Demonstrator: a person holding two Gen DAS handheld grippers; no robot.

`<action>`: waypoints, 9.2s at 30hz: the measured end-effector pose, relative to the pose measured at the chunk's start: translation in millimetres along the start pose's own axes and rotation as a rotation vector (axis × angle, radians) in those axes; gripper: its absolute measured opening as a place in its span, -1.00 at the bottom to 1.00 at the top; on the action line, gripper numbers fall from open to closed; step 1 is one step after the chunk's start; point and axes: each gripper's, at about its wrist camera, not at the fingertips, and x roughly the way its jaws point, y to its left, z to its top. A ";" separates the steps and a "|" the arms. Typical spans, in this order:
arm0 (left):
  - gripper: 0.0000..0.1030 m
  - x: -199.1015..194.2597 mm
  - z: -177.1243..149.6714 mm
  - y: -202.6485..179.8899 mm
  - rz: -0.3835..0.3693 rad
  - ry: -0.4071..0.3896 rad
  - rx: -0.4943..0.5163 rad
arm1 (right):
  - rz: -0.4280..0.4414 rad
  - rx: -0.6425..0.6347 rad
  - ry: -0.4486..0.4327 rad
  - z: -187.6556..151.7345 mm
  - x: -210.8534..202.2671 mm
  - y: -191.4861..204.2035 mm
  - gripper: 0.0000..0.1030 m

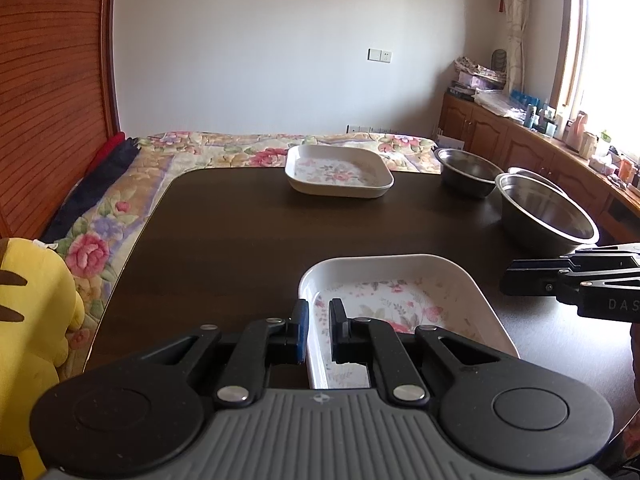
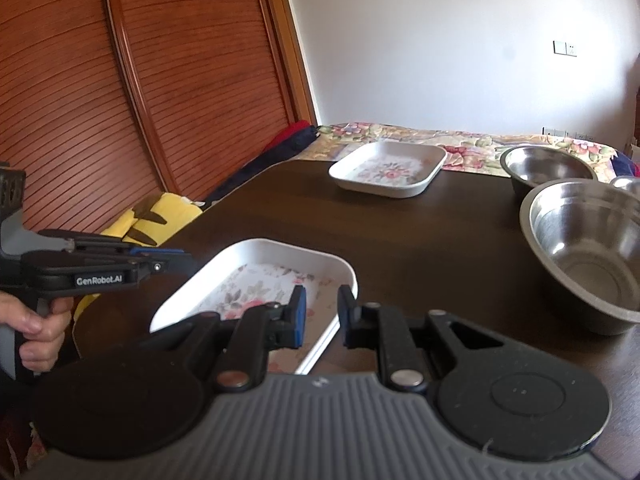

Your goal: Organize plates and bowls

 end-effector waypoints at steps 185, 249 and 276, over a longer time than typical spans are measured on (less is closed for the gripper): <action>-0.29 -11.5 50.6 30.3 -0.106 -0.100 0.008 | -0.054 0.117 -0.023 47.3 22.1 5.1 -0.80; 0.55 -39.8 17.1 -49.9 -0.109 -0.191 0.084 | -0.181 -0.039 -0.140 5.8 -64.3 -35.5 -0.56; 0.75 -6.8 53.6 -150.4 -0.192 -0.215 0.163 | -0.246 0.028 -0.251 -7.8 -94.3 -106.8 -0.34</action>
